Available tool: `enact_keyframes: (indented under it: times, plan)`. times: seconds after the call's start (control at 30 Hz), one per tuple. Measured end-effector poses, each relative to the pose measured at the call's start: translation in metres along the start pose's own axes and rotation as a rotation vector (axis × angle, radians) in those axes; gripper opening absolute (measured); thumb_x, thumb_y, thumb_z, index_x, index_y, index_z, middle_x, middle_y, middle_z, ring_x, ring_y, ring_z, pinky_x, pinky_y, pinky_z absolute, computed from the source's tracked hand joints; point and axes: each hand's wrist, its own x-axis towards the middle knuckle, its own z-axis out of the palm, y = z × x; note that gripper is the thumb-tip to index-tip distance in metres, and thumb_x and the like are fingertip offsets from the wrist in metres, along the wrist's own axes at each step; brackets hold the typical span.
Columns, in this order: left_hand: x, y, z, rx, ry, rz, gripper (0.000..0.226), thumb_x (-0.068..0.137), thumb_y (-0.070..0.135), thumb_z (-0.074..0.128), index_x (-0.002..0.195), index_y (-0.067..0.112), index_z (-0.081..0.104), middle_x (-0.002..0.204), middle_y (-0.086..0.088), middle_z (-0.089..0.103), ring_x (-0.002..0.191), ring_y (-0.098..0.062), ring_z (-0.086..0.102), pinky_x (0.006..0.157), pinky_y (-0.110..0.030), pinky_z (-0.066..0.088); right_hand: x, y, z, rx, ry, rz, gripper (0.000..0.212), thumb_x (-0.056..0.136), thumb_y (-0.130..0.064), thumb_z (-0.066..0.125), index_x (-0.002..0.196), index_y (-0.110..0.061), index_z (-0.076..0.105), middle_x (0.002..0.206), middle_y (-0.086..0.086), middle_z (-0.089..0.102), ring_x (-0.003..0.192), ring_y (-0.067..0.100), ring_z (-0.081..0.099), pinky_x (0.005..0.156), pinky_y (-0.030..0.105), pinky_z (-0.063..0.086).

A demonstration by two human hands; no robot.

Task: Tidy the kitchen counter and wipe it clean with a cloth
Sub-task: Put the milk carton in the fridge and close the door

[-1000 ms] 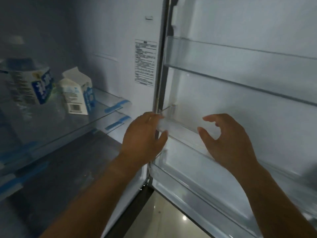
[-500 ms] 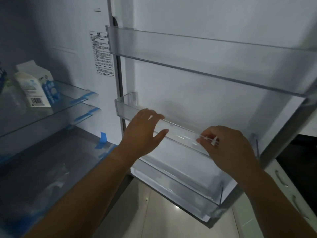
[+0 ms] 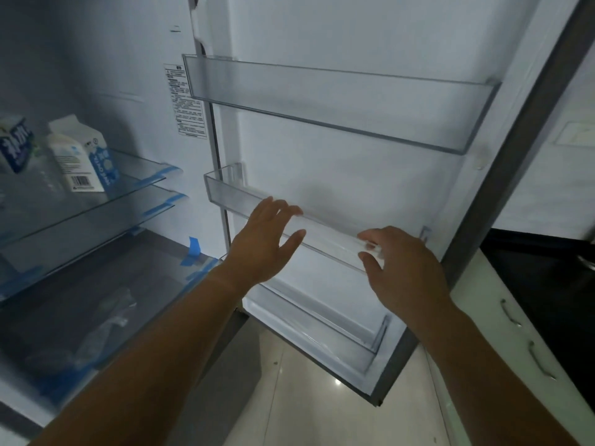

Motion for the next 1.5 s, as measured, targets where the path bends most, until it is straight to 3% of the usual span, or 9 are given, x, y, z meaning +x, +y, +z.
enact_keyframes:
  times: [0.1,0.23,0.47,0.67,0.87,1.07,1.23,1.37,1.5]
  plan:
    - [-0.016,-0.002,-0.006,0.02,-0.019,-0.008,0.065,0.085,0.06,0.026,0.135,0.021,0.04,0.145,-0.005,0.038,0.14,-0.022,0.023,0.109,-0.04,0.027,-0.012,-0.015,0.005,-0.001,0.047,-0.009,0.032,0.09,-0.028,0.056,0.121,-0.019,0.057,0.119,0.0,0.064,0.107,0.015,0.061,0.085,0.019,0.04]
    - [-0.042,0.0,-0.021,0.008,-0.013,-0.001,0.075,0.084,0.069,0.014,0.142,0.024,0.031,0.152,-0.005,0.027,0.142,-0.023,0.018,0.111,-0.039,0.016,-0.033,-0.037,0.007,0.035,0.144,-0.039,0.039,0.087,-0.034,0.059,0.122,-0.018,0.056,0.12,0.003,0.062,0.11,0.017,0.056,0.09,0.025,0.04]
    - [-0.082,0.02,-0.041,-0.091,-0.015,0.043,0.066,0.085,0.066,0.021,0.138,0.029,0.038,0.15,-0.001,0.031,0.138,-0.02,0.026,0.108,-0.039,0.025,-0.077,-0.044,-0.013,0.178,0.354,0.029,0.047,0.082,-0.034,0.065,0.124,-0.018,0.052,0.123,0.004,0.056,0.115,0.02,0.05,0.093,0.03,0.04]
    - [-0.105,0.029,-0.061,-0.125,-0.057,-0.119,0.068,0.084,0.064,0.028,0.142,0.03,0.029,0.154,0.002,0.022,0.14,-0.018,0.018,0.112,-0.039,0.02,-0.101,-0.042,-0.025,0.279,0.426,-0.093,0.044,0.079,-0.026,0.07,0.118,-0.014,0.053,0.109,0.0,0.053,0.095,0.01,0.051,0.079,0.01,0.039]
    - [-0.124,0.046,-0.066,-0.025,0.0,-0.2,0.072,0.082,0.071,0.025,0.141,0.029,0.03,0.149,0.002,0.032,0.136,-0.016,0.028,0.11,-0.034,0.024,-0.102,-0.013,-0.034,0.409,0.579,-0.201,0.049,0.077,-0.026,0.072,0.117,-0.006,0.052,0.12,-0.001,0.042,0.103,0.019,0.054,0.082,0.027,0.052]
    - [-0.15,0.084,-0.055,0.032,0.157,-0.341,0.059,0.089,0.06,0.03,0.138,0.029,0.034,0.141,0.002,0.042,0.125,-0.015,0.04,0.096,-0.026,0.029,-0.097,0.008,-0.024,0.477,0.651,-0.357,0.055,0.077,-0.015,0.076,0.12,0.007,0.05,0.124,0.016,0.045,0.112,0.025,0.051,0.086,0.037,0.053]
    - [-0.172,0.117,-0.049,0.168,0.203,-0.428,0.047,0.094,0.049,0.036,0.137,0.03,0.035,0.139,0.002,0.043,0.117,-0.008,0.042,0.089,-0.025,0.032,-0.095,0.019,-0.014,0.598,0.52,-0.361,0.073,0.078,-0.017,0.076,0.134,0.005,0.036,0.137,0.023,0.039,0.129,0.031,0.042,0.096,0.045,0.049]
    - [-0.19,0.134,-0.048,0.192,0.221,-0.548,0.051,0.091,0.053,0.036,0.137,0.031,0.035,0.141,0.002,0.042,0.122,-0.014,0.043,0.091,-0.027,0.035,-0.091,0.017,-0.01,0.688,0.495,-0.404,0.077,0.078,-0.019,0.076,0.137,0.006,0.033,0.133,0.024,0.041,0.125,0.031,0.045,0.093,0.044,0.051]
    - [-0.209,0.142,-0.056,0.223,0.238,-0.632,0.056,0.087,0.058,0.034,0.137,0.032,0.036,0.144,0.001,0.041,0.127,-0.018,0.042,0.099,-0.035,0.039,-0.098,0.0,0.003,0.768,0.478,-0.514,0.071,0.08,-0.014,0.073,0.137,0.0,0.032,0.132,0.012,0.038,0.121,0.03,0.049,0.093,0.042,0.051]
